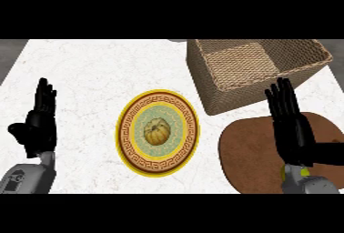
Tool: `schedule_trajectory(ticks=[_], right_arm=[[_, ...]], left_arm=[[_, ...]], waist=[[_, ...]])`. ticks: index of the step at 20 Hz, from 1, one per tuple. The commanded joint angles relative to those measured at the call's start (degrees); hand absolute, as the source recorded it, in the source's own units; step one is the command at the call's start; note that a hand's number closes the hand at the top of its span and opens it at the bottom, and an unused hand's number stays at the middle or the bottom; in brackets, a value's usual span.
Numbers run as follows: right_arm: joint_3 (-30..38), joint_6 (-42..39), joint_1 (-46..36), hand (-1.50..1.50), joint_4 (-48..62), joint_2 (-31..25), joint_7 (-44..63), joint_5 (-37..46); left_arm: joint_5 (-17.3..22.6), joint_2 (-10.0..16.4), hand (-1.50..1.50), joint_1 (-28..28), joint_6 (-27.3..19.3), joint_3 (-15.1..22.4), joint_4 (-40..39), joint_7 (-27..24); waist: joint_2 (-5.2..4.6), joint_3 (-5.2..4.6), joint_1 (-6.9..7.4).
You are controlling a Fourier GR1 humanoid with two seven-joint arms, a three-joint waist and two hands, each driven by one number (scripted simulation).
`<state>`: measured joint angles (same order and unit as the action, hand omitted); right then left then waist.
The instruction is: Pick the pear from the cutting board and place it in the basket
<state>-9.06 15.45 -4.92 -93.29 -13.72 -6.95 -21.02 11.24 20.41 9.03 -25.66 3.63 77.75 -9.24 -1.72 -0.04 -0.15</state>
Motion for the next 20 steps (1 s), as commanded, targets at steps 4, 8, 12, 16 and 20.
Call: schedule_trajectory(ticks=[4, 8, 12, 16, 20], right_arm=[[14.48, -10.15, -4.38, 1.50, 1.54, -5.72, 3.02, -15.64], [10.63, -23.09, -5.89, 1.50, 3.44, -8.52, -0.65, -16.07], [4.57, -11.19, -4.98, -1.50, -1.41, -5.59, 3.88, -6.56], [3.11, -5.37, -3.78, -1.50, -3.12, -12.03, 13.24, 0.75], [6.04, -7.35, -4.18, -1.50, -0.94, -29.66, 21.62, 10.79]], left_arm=[[3.66, -1.66, 0.00, -8.04, 8.26, 4.75, -5.77, 8.20], [4.51, -0.61, 0.00, -10.25, 14.78, 10.07, -6.77, 16.33], [3.94, -0.51, 0.00, -13.09, 13.77, 11.28, -1.99, 19.87], [6.33, 2.86, 0.00, -14.17, 16.96, 7.67, -3.52, 18.87], [5.62, 1.57, 0.00, -13.92, 15.95, 8.65, -2.62, 18.74]], waist=[[1.43, 0.14, -0.36], [1.38, 0.23, 0.61], [1.90, 0.02, 0.54], [1.99, -0.12, 0.11], [2.08, -0.46, -0.97]])
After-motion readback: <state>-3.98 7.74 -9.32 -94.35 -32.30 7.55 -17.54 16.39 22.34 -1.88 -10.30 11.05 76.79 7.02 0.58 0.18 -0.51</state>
